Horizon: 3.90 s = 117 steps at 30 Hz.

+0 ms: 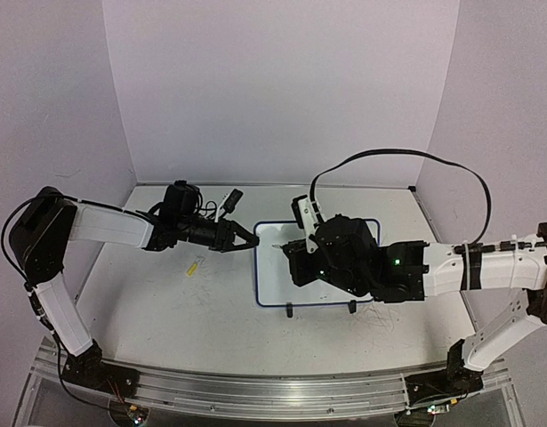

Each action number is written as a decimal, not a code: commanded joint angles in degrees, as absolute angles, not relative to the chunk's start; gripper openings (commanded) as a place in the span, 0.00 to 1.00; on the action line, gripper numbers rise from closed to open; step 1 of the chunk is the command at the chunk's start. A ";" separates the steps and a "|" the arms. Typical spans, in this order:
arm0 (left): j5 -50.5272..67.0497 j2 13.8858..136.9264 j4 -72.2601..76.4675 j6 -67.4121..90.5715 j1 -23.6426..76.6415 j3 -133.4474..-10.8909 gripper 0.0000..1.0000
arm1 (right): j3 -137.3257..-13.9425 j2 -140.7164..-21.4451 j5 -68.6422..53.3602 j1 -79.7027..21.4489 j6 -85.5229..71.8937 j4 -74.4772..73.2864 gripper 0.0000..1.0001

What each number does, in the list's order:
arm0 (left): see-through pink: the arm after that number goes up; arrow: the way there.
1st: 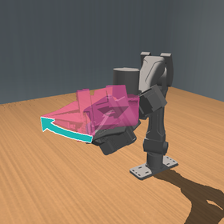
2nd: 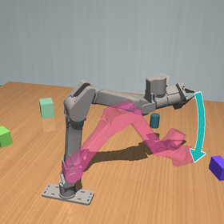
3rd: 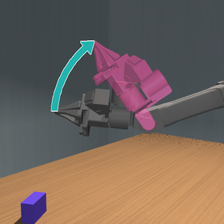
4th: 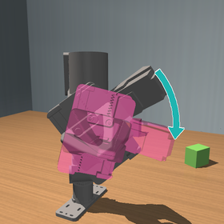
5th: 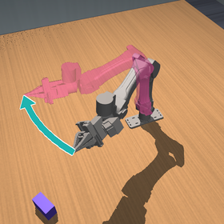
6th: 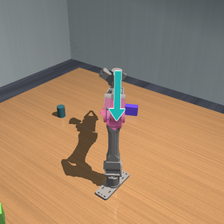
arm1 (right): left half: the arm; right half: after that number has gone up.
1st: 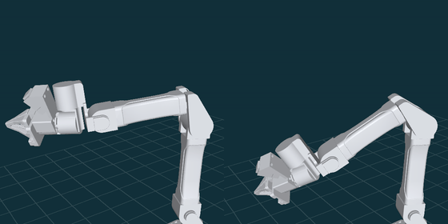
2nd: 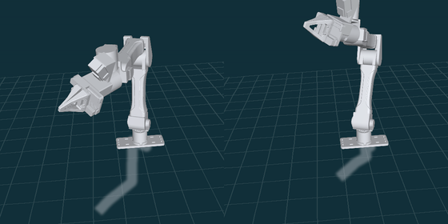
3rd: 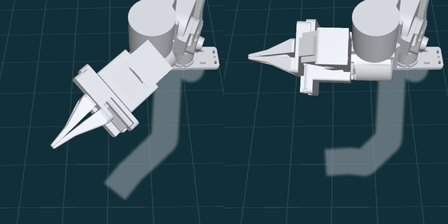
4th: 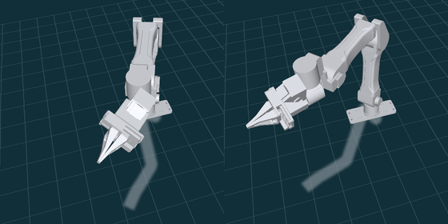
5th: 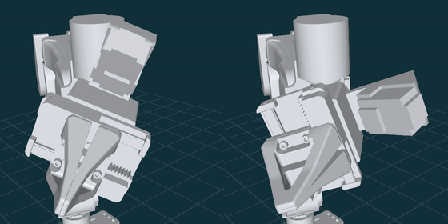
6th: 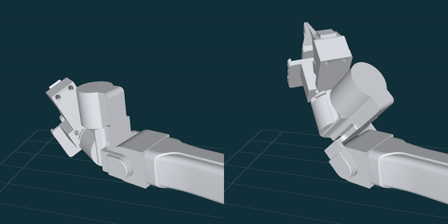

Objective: Write a sentence on the whiteboard
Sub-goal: Hold the whiteboard at the center of the board, then write a sentence on the whiteboard.

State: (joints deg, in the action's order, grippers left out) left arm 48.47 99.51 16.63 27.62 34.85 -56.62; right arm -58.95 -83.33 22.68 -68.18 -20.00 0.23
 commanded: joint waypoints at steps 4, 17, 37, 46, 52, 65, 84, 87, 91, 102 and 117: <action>51.46 101.25 19.66 27.86 35.66 -60.63 0.26 | -61.05 -83.55 25.75 -68.44 -20.42 3.08 0.00; 51.79 103.22 21.06 26.98 37.25 -60.85 0.10 | -61.46 -84.67 26.14 -68.40 -21.03 3.04 0.00; 50.79 103.55 21.97 25.59 37.29 -58.23 0.04 | -64.03 -88.43 31.92 -68.42 -21.08 3.06 0.00; 50.78 102.95 21.97 25.40 37.27 -58.04 0.03 | -65.29 -90.85 31.36 -68.44 -19.86 4.90 0.00; 50.82 102.81 21.97 25.40 37.27 -58.03 0.02 | -66.13 -91.99 31.99 -68.39 -20.24 5.58 0.00; 50.96 102.35 21.97 25.50 37.44 -57.90 0.00 | -66.45 -94.05 33.58 -68.42 -20.70 5.96 0.00; 50.92 102.19 21.97 25.58 37.70 -57.89 0.00 | -67.07 -95.91 34.57 -68.38 -20.47 7.38 0.00; 50.93 102.12 21.97 25.58 37.71 -57.85 0.00 | -67.03 -96.15 34.86 -68.39 -20.52 7.46 0.00; 50.92 101.98 21.97 25.49 37.79 -57.80 0.00 | -66.15 -95.75 35.89 -68.34 -21.13 7.47 0.00; 51.00 101.74 21.97 25.40 37.79 -57.71 0.00 | -63.86 -94.42 37.22 -67.47 -23.46 6.26 0.00; 50.91 101.51 21.97 25.31 37.79 -57.62 0.00 | -60.78 -90.94 40.54 -66.22 -26.35 3.55 0.00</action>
